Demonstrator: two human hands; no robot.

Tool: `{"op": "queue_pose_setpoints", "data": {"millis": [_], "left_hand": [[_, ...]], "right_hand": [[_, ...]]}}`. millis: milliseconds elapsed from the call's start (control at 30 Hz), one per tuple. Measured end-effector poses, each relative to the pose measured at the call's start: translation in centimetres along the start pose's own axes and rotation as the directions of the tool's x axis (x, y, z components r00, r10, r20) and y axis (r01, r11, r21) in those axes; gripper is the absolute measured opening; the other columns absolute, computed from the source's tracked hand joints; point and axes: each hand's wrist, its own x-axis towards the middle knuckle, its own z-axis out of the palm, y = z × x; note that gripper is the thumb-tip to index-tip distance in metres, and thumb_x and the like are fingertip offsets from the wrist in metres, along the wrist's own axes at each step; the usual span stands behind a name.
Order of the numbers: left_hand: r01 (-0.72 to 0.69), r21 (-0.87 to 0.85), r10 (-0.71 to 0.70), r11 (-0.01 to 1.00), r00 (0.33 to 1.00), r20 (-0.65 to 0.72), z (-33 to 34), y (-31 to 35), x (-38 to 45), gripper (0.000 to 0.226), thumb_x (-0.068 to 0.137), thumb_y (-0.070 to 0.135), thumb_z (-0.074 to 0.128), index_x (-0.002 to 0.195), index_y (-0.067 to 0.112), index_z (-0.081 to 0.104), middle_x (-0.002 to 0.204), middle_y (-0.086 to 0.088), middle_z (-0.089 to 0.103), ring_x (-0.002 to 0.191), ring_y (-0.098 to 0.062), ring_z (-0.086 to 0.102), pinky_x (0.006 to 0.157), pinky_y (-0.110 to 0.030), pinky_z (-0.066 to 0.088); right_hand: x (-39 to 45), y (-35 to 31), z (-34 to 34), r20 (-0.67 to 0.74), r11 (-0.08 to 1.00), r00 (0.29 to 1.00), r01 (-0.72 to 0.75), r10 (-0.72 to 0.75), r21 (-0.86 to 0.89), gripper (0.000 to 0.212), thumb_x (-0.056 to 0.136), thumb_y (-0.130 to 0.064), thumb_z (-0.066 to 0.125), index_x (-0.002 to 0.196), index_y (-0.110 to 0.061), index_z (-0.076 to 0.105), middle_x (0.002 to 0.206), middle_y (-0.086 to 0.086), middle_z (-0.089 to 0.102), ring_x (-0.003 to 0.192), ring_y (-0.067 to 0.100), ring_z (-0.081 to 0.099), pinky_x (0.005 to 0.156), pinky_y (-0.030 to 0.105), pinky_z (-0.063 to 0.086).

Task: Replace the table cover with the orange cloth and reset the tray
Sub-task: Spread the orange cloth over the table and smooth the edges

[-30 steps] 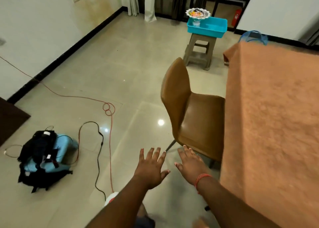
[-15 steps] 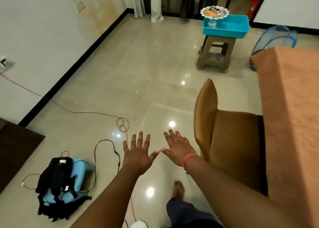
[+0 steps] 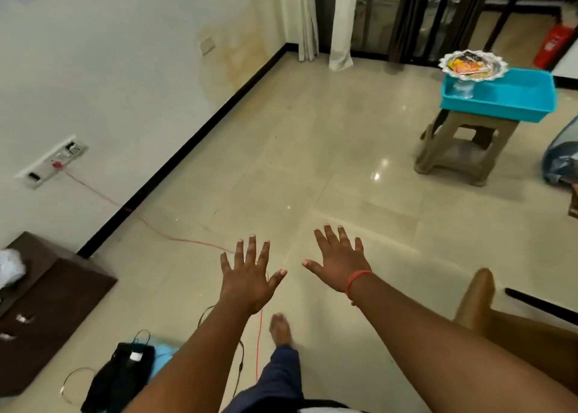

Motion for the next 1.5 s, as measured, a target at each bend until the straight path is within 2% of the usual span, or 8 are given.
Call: {"op": "queue_pose_setpoints", "data": {"millis": [267, 433, 600, 833, 1000, 1267, 1433, 1500], "left_hand": [[-0.286, 0.142, 0.288, 0.948, 0.958, 0.006, -6.7, -1.1, 20.2, 0.083, 0.088, 0.078, 0.001, 0.155, 0.031, -0.013, 0.163, -0.005, -0.021, 0.15, -0.031, -0.019, 0.116, -0.064, -0.006], [-0.403, 0.215, 0.41, 0.89, 0.912, 0.013, -10.6, 1.7, 30.3, 0.084, 0.088, 0.079, -0.001, 0.155, 0.03, -0.014, 0.162, -0.006, -0.022, 0.148, -0.034, -0.023, 0.115, -0.065, -0.008], [-0.48, 0.239, 0.492, 0.844, 0.871, 0.011, -12.4, 9.5, 40.1, 0.083, 0.088, 0.078, -0.002, 0.154, 0.03, -0.015, 0.161, -0.006, -0.025, 0.146, -0.032, -0.028, 0.115, -0.064, -0.01], [-0.491, 0.27, 0.503, 0.828, 0.864, 0.027, -16.9, 24.0, 53.2, 0.084, 0.087, 0.078, -0.003, 0.155, 0.029, -0.01, 0.163, -0.006, -0.019, 0.149, -0.033, -0.022, 0.115, -0.064, -0.006], [-0.55, 0.249, 0.563, 0.797, 0.826, 0.022, -21.1, 35.1, 60.4, 0.085, 0.087, 0.079, -0.005, 0.155, 0.029, -0.008, 0.163, -0.006, -0.017, 0.149, -0.032, -0.021, 0.115, -0.064, -0.006], [-0.716, 0.285, 0.721, 0.637, 0.685, 0.11, -24.4, 53.1, 73.6, 0.084, 0.085, 0.08, -0.003, 0.153, 0.032, -0.017, 0.16, -0.004, -0.028, 0.145, -0.032, -0.03, 0.115, -0.064, -0.01], [-0.847, 0.286, 0.847, 0.448, 0.504, 0.168, -26.0, 66.4, 80.6, 0.087, 0.083, 0.082, -0.005, 0.155, 0.033, -0.009, 0.162, -0.004, -0.022, 0.147, -0.031, -0.027, 0.115, -0.064, -0.009], [-0.884, 0.303, 0.89, 0.357, 0.42, 0.177, -27.3, 72.0, 82.5, 0.09, 0.082, 0.082, -0.007, 0.157, 0.033, -0.002, 0.164, -0.005, -0.015, 0.149, -0.032, -0.02, 0.116, -0.065, -0.005]], "right_hand": [[14.2, 3.8, -5.2, -0.036, 0.974, 0.974, -0.223, 0.224, 0.03, 0.09, 0.086, -0.081, 0.016, 0.157, -0.03, -0.004, 0.166, -0.001, -0.01, 0.152, 0.029, -0.01, 0.119, 0.06, 0.002], [19.6, 7.6, -9.2, -0.095, 0.941, 0.939, -0.32, 0.331, 0.11, 0.09, 0.086, -0.081, 0.016, 0.157, -0.03, -0.006, 0.165, -0.001, -0.017, 0.152, 0.029, -0.012, 0.119, 0.06, 0.001], [25.4, 16.2, -12.3, -0.128, 0.907, 0.903, -0.391, 0.411, 0.155, 0.09, 0.087, -0.081, 0.016, 0.156, -0.031, -0.011, 0.162, -0.001, -0.025, 0.151, 0.027, -0.017, 0.119, 0.059, -0.002], [32.9, 32.5, -19.7, -0.113, 0.903, 0.9, -0.404, 0.422, 0.148, 0.09, 0.087, -0.081, 0.016, 0.157, -0.029, -0.007, 0.164, 0.0, -0.02, 0.152, 0.029, -0.013, 0.119, 0.059, 0.001], [35.9, 43.4, -26.6, -0.137, 0.884, 0.876, -0.446, 0.463, 0.137, 0.09, 0.087, -0.08, 0.017, 0.157, -0.029, -0.004, 0.165, 0.0, -0.015, 0.152, 0.029, -0.01, 0.118, 0.059, 0.004], [39.3, 59.1, -31.1, -0.132, 0.755, 0.748, -0.616, 0.65, 0.225, 0.088, 0.088, -0.079, 0.018, 0.157, -0.029, -0.003, 0.166, 0.003, -0.011, 0.153, 0.03, -0.005, 0.119, 0.061, 0.007], [39.1, 68.2, -33.6, -0.09, 0.576, 0.581, -0.754, 0.809, 0.315, 0.088, 0.088, -0.079, 0.018, 0.157, -0.029, -0.004, 0.166, 0.003, -0.011, 0.153, 0.031, -0.006, 0.119, 0.06, 0.005], [38.2, 71.4, -34.7, -0.079, 0.475, 0.482, -0.8, 0.873, 0.365, 0.088, 0.088, -0.08, 0.016, 0.157, -0.031, -0.006, 0.165, 0.001, -0.014, 0.152, 0.03, -0.009, 0.119, 0.06, 0.003]]}}
